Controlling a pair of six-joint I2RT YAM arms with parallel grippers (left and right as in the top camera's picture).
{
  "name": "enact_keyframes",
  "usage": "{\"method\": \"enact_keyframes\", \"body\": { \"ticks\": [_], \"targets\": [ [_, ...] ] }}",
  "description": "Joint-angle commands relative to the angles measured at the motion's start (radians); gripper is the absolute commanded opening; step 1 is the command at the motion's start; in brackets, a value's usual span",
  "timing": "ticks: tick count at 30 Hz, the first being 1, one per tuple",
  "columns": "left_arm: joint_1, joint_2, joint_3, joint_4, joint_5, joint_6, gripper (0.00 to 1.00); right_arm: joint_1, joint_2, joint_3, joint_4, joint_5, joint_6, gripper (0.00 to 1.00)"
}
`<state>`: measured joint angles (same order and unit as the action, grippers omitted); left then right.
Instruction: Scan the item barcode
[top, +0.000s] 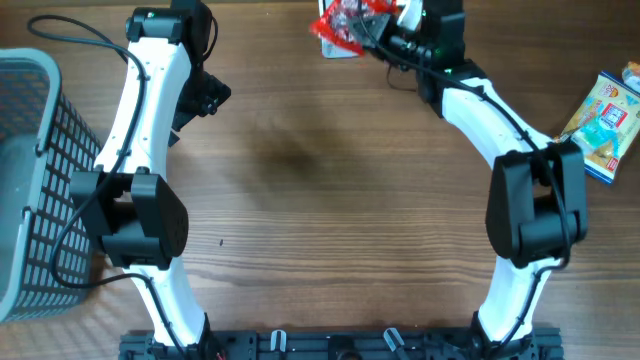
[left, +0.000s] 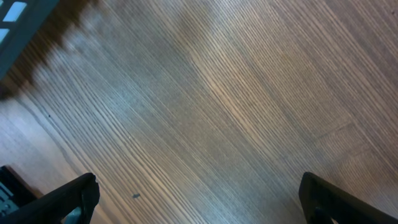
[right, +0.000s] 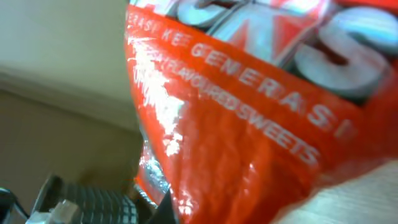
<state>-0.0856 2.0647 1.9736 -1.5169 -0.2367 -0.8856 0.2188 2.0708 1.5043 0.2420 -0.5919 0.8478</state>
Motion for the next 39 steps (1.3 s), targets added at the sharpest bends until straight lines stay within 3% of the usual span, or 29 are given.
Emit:
{"method": "enact_keyframes", "body": {
  "ticks": [1, 4, 9, 11, 13, 16, 18, 21, 25, 27, 30, 31, 32, 33, 34, 36, 39],
  "targets": [
    [-0.001, -0.003, -0.006, -0.001, 0.001, -0.012, 1.0, 0.001, 0.101, 0.018, 0.171, 0.085, 0.198, 0.05],
    [-0.001, -0.003, -0.006, -0.001, 0.001, -0.013, 1.0, 0.02, 0.188, 0.018, 0.264, 0.167, 0.32, 0.05],
    [-0.001, -0.003, -0.006, -0.001, 0.001, -0.013, 1.0, 0.035, 0.224, 0.018, 0.296, 0.191, 0.296, 0.09],
    [-0.001, -0.003, -0.006, -0.001, 0.001, -0.013, 1.0, 0.006, 0.222, 0.018, 0.324, 0.132, 0.314, 0.04],
    [-0.001, -0.003, -0.006, -0.001, 0.001, -0.013, 1.0, -0.044, 0.217, 0.018, 0.341, 0.041, 0.423, 0.04],
    [-0.001, -0.003, -0.006, -0.001, 0.001, -0.013, 1.0, -0.203, 0.195, 0.018, 0.473, -0.144, 0.467, 0.04],
    [-0.001, -0.003, -0.006, -0.001, 0.001, -0.013, 1.0, -0.295, 0.173, 0.018, 0.399, -0.195, 0.46, 0.04],
    [-0.001, -0.003, -0.006, -0.001, 0.001, -0.013, 1.0, -0.447, 0.113, 0.018, 0.12, -0.206, 0.315, 0.05],
    [-0.001, -0.003, -0.006, -0.001, 0.001, -0.013, 1.0, -0.59, -0.046, 0.018, -0.317, 0.023, 0.043, 0.04],
    [-0.001, -0.003, -0.006, -0.001, 0.001, -0.013, 1.0, -0.652, -0.116, 0.018, -0.491, 0.189, -0.016, 0.04],
    [-0.001, -0.003, -0.006, -0.001, 0.001, -0.013, 1.0, -0.741, -0.132, 0.016, -0.668, 0.284, -0.018, 0.04],
    [-0.001, -0.003, -0.006, -0.001, 0.001, -0.013, 1.0, -0.78, -0.131, 0.012, -0.712, 0.304, -0.021, 0.09],
    [-0.001, -0.003, -0.006, -0.001, 0.001, -0.013, 1.0, -0.798, -0.131, 0.012, -0.714, 0.303, -0.06, 0.4],
    [-0.001, -0.003, -0.006, -0.001, 0.001, -0.013, 1.0, -0.814, -0.131, 0.012, -0.706, 0.294, -0.115, 0.85],
    [-0.001, -0.003, -0.006, -0.001, 0.001, -0.013, 1.0, -0.825, -0.132, 0.013, -0.696, 0.266, -0.171, 1.0],
    [-0.001, -0.003, -0.006, -0.001, 0.001, -0.013, 1.0, -0.848, -0.139, 0.015, -0.702, 0.133, -0.251, 1.0],
    [-0.001, -0.003, -0.006, -0.001, 0.001, -0.013, 1.0, -0.889, -0.233, 0.015, -0.689, -0.023, -0.213, 0.99]
  ]
}}
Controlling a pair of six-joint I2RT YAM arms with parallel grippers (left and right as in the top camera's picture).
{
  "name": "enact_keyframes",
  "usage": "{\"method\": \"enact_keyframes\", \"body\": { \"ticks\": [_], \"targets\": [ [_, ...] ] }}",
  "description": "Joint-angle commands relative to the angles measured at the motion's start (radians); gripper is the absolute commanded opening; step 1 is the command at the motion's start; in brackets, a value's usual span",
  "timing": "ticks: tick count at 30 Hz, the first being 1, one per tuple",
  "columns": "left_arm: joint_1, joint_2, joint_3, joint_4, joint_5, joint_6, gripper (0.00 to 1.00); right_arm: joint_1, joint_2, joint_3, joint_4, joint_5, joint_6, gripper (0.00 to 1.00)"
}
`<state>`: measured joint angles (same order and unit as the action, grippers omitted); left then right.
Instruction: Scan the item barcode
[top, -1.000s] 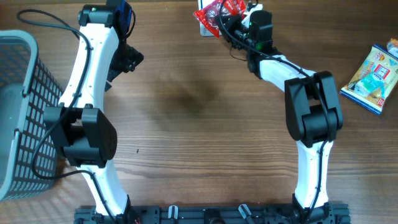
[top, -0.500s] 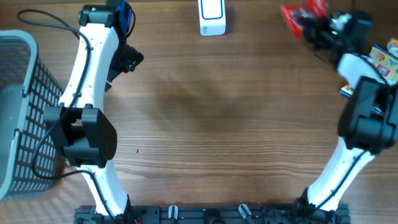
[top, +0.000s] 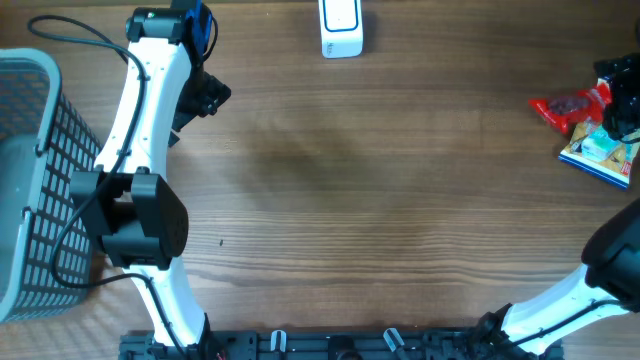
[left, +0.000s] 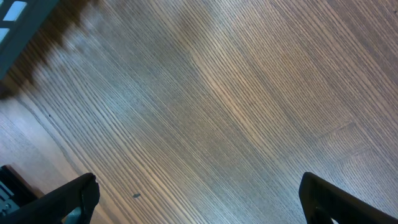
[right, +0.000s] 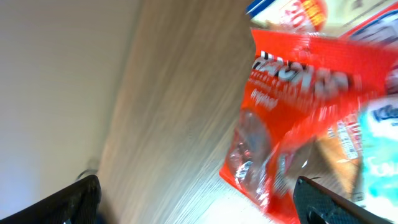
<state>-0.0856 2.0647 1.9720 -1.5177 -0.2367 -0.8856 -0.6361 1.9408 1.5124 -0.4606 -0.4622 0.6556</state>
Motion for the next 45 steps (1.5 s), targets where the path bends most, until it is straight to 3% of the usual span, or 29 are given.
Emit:
{"method": "enact_keyframes", "body": {
  "ticks": [1, 3, 6, 11, 14, 15, 18, 21, 24, 28, 33, 36, 38, 41, 45],
  "targets": [
    [-0.001, -0.003, -0.005, 0.0, 0.001, -0.013, 1.0, -0.044, -0.157, 0.007, 0.026, -0.19, -0.023, 0.99],
    [-0.001, -0.003, -0.005, 0.0, 0.001, -0.013, 1.0, -0.053, -0.272, 0.007, 0.014, -0.237, -0.028, 0.99],
    [-0.001, -0.003, -0.005, 0.0, 0.001, -0.013, 1.0, -0.05, -0.515, 0.007, -0.208, -0.25, -0.069, 1.0],
    [-0.001, -0.003, -0.005, 0.0, 0.001, -0.013, 1.0, 0.054, -0.831, -0.054, -0.688, -0.227, -0.369, 1.0],
    [-0.001, -0.003, -0.005, 0.0, 0.001, -0.013, 1.0, 0.203, -0.974, -0.18, -0.711, -0.224, -0.378, 1.0],
    [-0.001, -0.003, -0.005, 0.0, 0.001, -0.013, 1.0, 0.237, -1.003, -0.212, -0.713, -0.223, -0.314, 1.0],
    [-0.001, -0.003, -0.005, 0.0, 0.001, -0.013, 1.0, 0.252, -1.004, -0.238, -0.83, -0.221, -0.169, 1.0],
    [-0.001, -0.003, -0.005, 0.0, 0.001, -0.013, 1.0, 0.252, -0.976, -0.238, -0.834, -0.136, 0.036, 1.0],
    [-0.001, -0.003, -0.005, 0.0, 0.001, -0.013, 1.0, 0.252, -0.921, -0.238, -0.847, 0.13, 0.05, 1.0],
    [-0.001, -0.003, -0.005, 0.0, 0.001, -0.013, 1.0, 0.252, -0.842, -0.238, -0.962, 0.132, 0.03, 0.99],
    [-0.001, -0.003, -0.005, 0.0, 0.001, -0.013, 1.0, 0.253, -0.843, -0.266, -0.893, 0.133, -0.343, 1.0],
    [-0.001, -0.003, -0.005, 0.0, 0.001, -0.013, 1.0, 0.298, -0.997, -0.33, -0.732, 0.116, -0.342, 1.0],
    [-0.001, -0.003, -0.005, 0.0, 0.001, -0.013, 1.0, 0.444, -1.26, -0.486, -0.539, 0.088, -0.342, 1.0],
    [-0.001, -0.003, -0.005, 0.0, 0.001, -0.013, 1.0, 0.546, -1.498, -0.673, -0.387, 0.087, -0.341, 1.0],
    [-0.001, -0.003, -0.005, 0.0, 0.001, -0.013, 1.0, 0.554, -1.64, -0.877, -0.253, 0.02, -0.342, 1.0]
  ]
}}
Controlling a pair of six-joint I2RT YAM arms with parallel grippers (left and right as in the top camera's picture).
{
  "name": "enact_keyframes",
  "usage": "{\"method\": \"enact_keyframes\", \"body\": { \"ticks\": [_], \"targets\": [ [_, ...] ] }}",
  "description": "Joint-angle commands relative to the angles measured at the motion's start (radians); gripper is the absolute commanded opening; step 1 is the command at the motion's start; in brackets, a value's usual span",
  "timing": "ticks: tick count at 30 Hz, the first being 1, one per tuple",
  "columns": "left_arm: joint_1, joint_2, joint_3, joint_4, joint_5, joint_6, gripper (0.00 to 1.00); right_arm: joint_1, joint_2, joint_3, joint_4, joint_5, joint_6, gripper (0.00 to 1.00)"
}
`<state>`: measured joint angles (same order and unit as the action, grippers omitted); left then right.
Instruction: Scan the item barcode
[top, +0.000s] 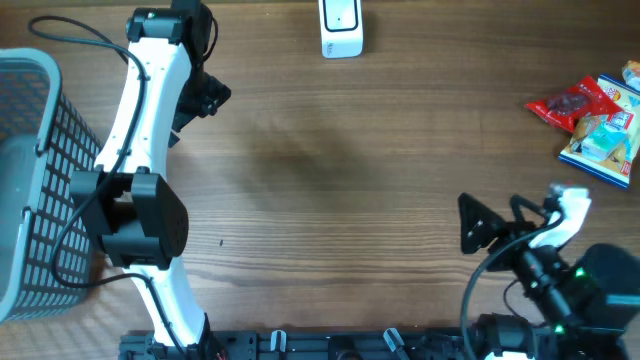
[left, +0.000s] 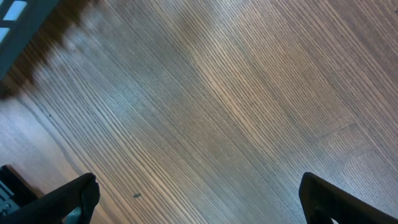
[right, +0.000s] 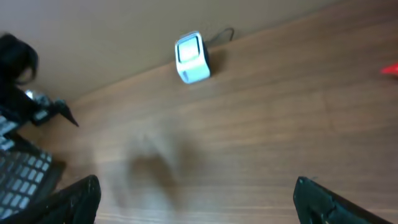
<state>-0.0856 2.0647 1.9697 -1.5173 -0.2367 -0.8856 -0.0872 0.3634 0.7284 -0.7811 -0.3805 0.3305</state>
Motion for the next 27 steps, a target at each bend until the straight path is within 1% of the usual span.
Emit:
{"method": "enact_keyframes", "body": {
  "ticks": [1, 2, 4, 6, 8, 11, 13, 15, 17, 18, 21, 22, 24, 26, 27],
  "targets": [
    [-0.001, -0.003, -0.003, -0.001, 0.001, -0.013, 1.0, 0.009, -0.11, -0.187, 0.177, -0.114, -0.017, 1.0],
    [-0.001, -0.003, -0.003, -0.001, 0.001, -0.013, 1.0, 0.029, -0.159, -0.273, 0.292, -0.138, -0.018, 1.0],
    [-0.001, -0.003, -0.003, -0.001, 0.001, -0.013, 1.0, 0.085, -0.256, -0.413, 0.452, -0.132, -0.021, 1.0],
    [-0.001, -0.003, -0.003, -0.001, 0.001, -0.013, 1.0, 0.111, -0.339, -0.541, 0.599, -0.103, -0.015, 1.0],
    [-0.001, -0.003, -0.003, -0.001, 0.001, -0.013, 1.0, 0.11, -0.36, -0.594, 0.669, -0.055, -0.011, 1.0],
    [-0.001, -0.003, -0.003, -0.001, 0.001, -0.013, 1.0, 0.11, -0.36, -0.612, 0.699, 0.103, 0.04, 1.0],
    [-0.001, -0.003, -0.003, -0.001, 0.001, -0.013, 1.0, 0.11, -0.36, -0.631, 0.708, 0.16, 0.039, 1.0],
    [-0.001, -0.003, -0.003, -0.001, 0.001, -0.013, 1.0, 0.11, -0.36, -0.701, 0.797, 0.203, 0.036, 1.0],
    [-0.001, -0.003, -0.003, -0.001, 0.001, -0.013, 1.0, 0.114, -0.361, -0.724, 0.817, 0.233, 0.027, 1.0],
    [-0.001, -0.003, -0.003, -0.001, 0.001, -0.013, 1.0, 0.113, -0.361, -0.724, 0.812, 0.237, 0.006, 1.0],
    [-0.001, -0.003, -0.003, -0.001, 0.001, -0.013, 1.0, 0.112, -0.361, -0.724, 0.791, 0.255, -0.15, 1.0],
    [-0.001, -0.003, -0.003, -0.001, 0.001, -0.013, 1.0, 0.112, -0.361, -0.724, 0.791, 0.259, -0.176, 1.0],
    [-0.001, -0.003, -0.003, -0.001, 0.001, -0.013, 1.0, 0.112, -0.361, -0.724, 0.791, 0.26, -0.174, 1.0],
    [-0.001, -0.003, -0.003, -0.001, 0.001, -0.013, 1.0, 0.112, -0.361, -0.724, 0.784, 0.312, -0.175, 0.99],
    [-0.001, -0.003, -0.003, -0.001, 0.001, -0.013, 1.0, 0.112, -0.361, -0.723, 0.782, 0.337, -0.217, 1.0]
  ]
}}
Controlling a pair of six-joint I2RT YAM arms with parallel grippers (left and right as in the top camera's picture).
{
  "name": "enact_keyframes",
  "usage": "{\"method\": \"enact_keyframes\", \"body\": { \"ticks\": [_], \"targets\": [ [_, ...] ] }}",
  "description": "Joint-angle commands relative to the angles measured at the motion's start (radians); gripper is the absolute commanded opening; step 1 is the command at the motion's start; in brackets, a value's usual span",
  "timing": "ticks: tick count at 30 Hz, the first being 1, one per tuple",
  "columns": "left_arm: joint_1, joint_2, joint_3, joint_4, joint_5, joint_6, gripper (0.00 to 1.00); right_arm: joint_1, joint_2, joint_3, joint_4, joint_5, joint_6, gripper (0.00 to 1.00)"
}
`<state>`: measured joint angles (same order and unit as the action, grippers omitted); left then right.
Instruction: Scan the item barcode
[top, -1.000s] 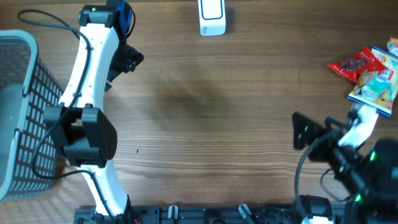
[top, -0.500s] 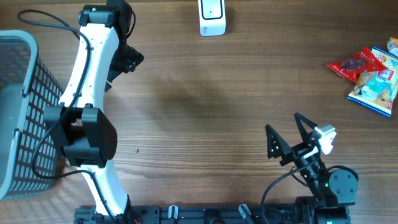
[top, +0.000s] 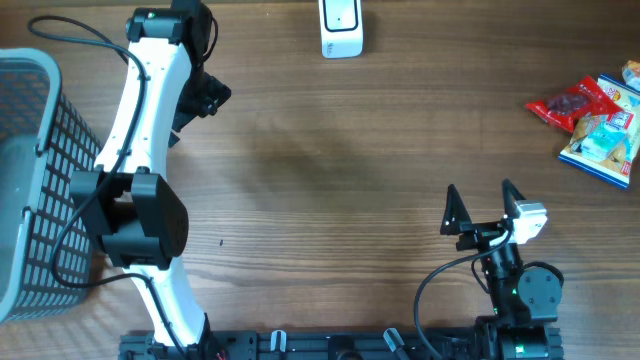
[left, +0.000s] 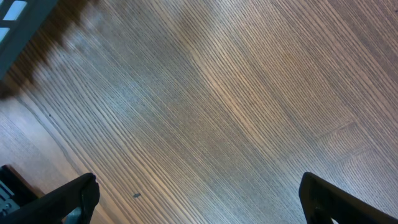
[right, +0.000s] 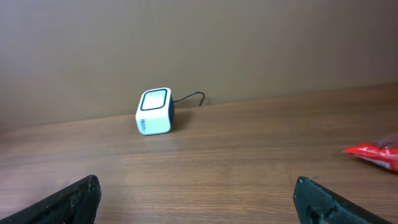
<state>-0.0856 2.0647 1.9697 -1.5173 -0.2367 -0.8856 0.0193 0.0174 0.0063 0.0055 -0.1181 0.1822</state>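
Observation:
The white barcode scanner (top: 340, 26) stands at the table's far edge, and shows also in the right wrist view as a scanner (right: 154, 112) with a cable behind it. The red sweets bag (top: 564, 104) lies at the far right, its corner (right: 376, 154) visible from the right wrist. My right gripper (top: 478, 192) is open and empty near the front edge, well short of both; its fingers (right: 69, 200) frame bare wood. My left gripper (top: 204, 97) is at the back left, open (left: 199, 205) over bare wood.
A blue and yellow packet (top: 601, 140) lies against the red bag at the right edge. A grey mesh basket (top: 30, 180) stands at the left edge. The left arm reaches along the left side of the table.
My right arm has drawn back and folded near the front edge, its camera now level and facing the scanner. The red bag, the packet and the left arm have not moved.
My right gripper held the red bag up at the scanner at the back. Then the bag lay at the right beside the blue packet, with the gripper open by it. The arm was then near the front right, and is now folded there, empty.

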Motion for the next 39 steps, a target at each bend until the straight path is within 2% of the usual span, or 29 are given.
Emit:
{"method": "enact_keyframes", "body": {
  "ticks": [1, 3, 31, 33, 36, 39],
  "targets": [
    [-0.001, -0.003, -0.003, -0.001, 0.001, -0.013, 1.0, 0.006, -0.015, -0.001, -0.005, 0.074, -0.134, 1.0],
    [-0.001, -0.003, -0.003, -0.001, 0.001, -0.013, 1.0, 0.006, -0.015, -0.001, -0.006, 0.076, -0.214, 1.0],
    [-0.011, -0.039, -0.003, -0.015, 0.031, -0.013, 1.0, 0.006, -0.014, -0.001, -0.005, 0.067, -0.206, 1.0],
    [-0.034, -0.13, -0.028, 0.102, 0.031, 0.053, 1.0, 0.006, -0.014, -0.001, -0.005, 0.066, -0.206, 1.0],
    [-0.064, -0.281, -0.138, 0.299, 0.035, 0.232, 1.0, 0.006, -0.014, -0.001, -0.005, 0.067, -0.206, 1.0],
    [-0.069, -0.548, -0.416, 0.483, 0.133, 0.39, 1.0, 0.006, -0.014, -0.001, -0.005, 0.066, -0.206, 1.0]
  ]
}}
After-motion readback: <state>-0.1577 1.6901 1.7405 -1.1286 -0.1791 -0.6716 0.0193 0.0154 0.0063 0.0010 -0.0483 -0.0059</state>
